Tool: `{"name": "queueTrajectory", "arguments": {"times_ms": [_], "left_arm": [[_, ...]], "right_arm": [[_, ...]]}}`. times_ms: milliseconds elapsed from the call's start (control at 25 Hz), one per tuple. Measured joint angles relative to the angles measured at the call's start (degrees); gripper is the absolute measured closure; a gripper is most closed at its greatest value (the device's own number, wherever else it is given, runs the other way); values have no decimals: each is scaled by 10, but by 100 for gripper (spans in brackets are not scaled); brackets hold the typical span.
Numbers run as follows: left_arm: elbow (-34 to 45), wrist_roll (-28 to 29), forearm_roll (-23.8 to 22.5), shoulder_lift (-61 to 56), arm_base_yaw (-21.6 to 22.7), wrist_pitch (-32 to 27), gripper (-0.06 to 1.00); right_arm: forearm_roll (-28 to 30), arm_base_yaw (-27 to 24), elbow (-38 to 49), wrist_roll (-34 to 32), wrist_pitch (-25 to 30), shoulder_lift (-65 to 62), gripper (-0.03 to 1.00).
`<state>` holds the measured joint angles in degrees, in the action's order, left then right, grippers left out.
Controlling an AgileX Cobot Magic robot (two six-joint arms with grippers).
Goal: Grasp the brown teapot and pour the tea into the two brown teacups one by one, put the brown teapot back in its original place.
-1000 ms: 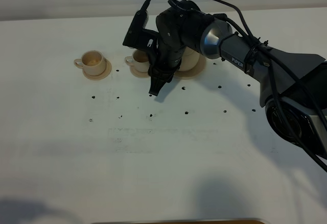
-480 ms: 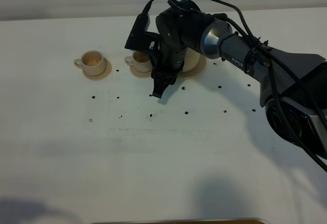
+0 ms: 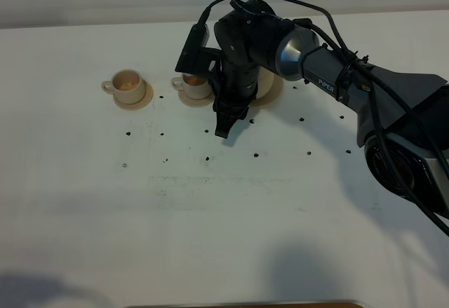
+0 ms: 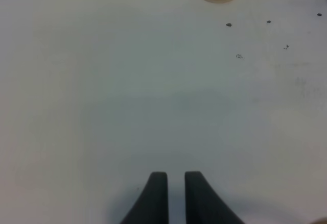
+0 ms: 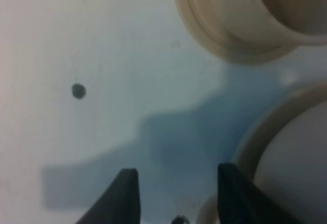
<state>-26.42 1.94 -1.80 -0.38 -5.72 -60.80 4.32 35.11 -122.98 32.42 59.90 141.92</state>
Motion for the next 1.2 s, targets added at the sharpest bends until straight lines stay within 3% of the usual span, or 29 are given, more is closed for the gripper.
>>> {"name": "queueTrajectory", "arguments": {"times_ms": [1200], "left_arm": [[0,0,0,0,0,0,88]], "right_arm": [[35,0,0,2,45,-11,60]]}}
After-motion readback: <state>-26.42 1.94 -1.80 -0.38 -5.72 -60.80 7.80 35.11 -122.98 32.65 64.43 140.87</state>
